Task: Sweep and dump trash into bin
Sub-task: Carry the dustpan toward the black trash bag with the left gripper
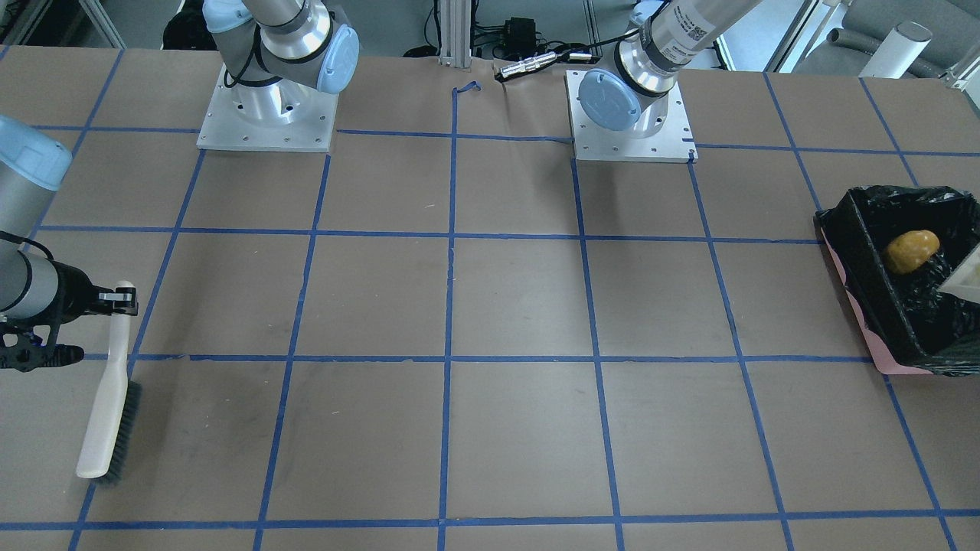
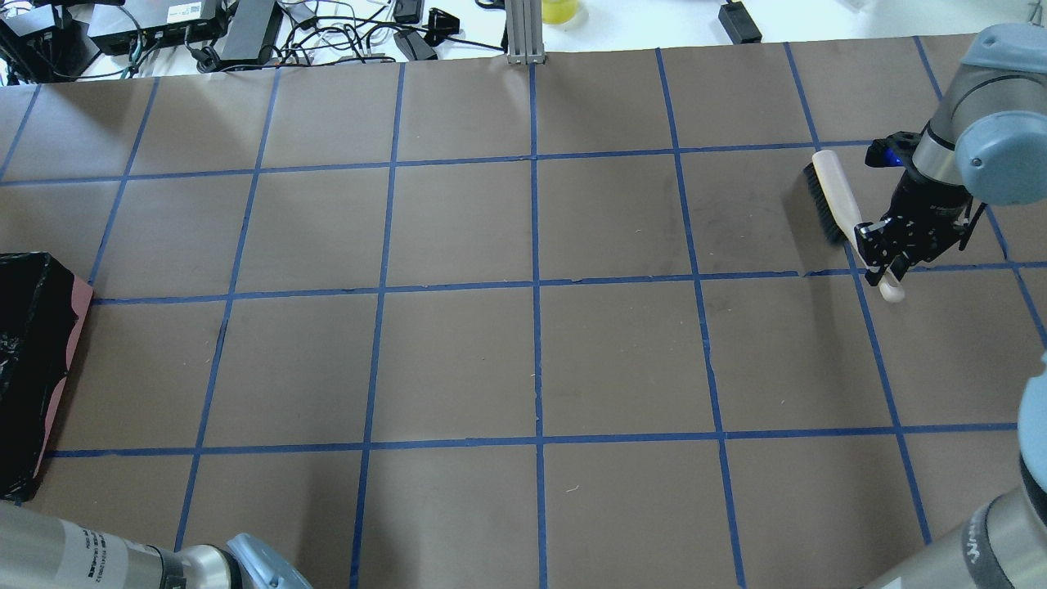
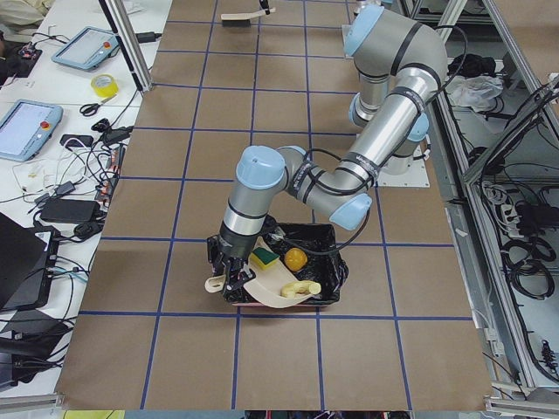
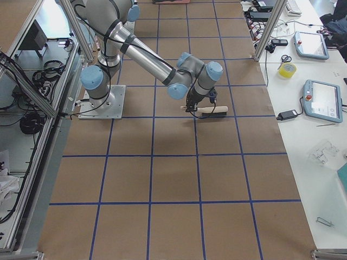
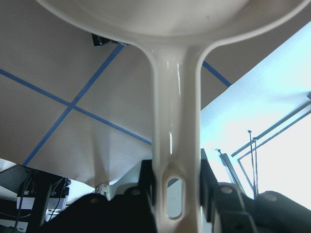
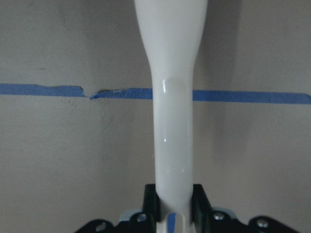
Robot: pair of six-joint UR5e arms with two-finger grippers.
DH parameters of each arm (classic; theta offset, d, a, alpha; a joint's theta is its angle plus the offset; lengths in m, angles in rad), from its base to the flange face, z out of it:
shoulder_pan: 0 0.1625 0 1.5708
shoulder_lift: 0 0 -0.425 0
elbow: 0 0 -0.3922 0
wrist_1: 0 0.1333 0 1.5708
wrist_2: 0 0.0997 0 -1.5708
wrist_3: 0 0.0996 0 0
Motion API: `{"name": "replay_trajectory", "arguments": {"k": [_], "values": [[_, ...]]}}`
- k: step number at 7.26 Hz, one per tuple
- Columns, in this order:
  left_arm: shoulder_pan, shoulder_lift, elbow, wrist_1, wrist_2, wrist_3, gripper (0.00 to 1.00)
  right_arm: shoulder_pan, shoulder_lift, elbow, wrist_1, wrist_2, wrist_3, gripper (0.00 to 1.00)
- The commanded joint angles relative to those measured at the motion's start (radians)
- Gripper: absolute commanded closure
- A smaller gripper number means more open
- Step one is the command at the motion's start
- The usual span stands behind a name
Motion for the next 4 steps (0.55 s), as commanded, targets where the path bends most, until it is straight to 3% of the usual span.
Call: {"name": "replay_trajectory", "arguments": {"k": [1, 2, 4], "values": [[0.002, 0.112, -0.205, 0.198, 0.004, 0.046, 1.0, 0.0, 0.004, -0.001, 0.0, -0.001, 0.004, 0.61], [0.005, 0.154, -0.271, 0.23, -0.004, 0.051, 1.0, 0.0, 0.007, -0.001, 0.0, 0.001, 0.004, 0.52], [0.002, 0.2, -0.296, 0.286, 0.002, 0.064, 1.0, 0.0, 0.007, -0.001, 0.0, 0.003, 0.004, 0.33]]}}
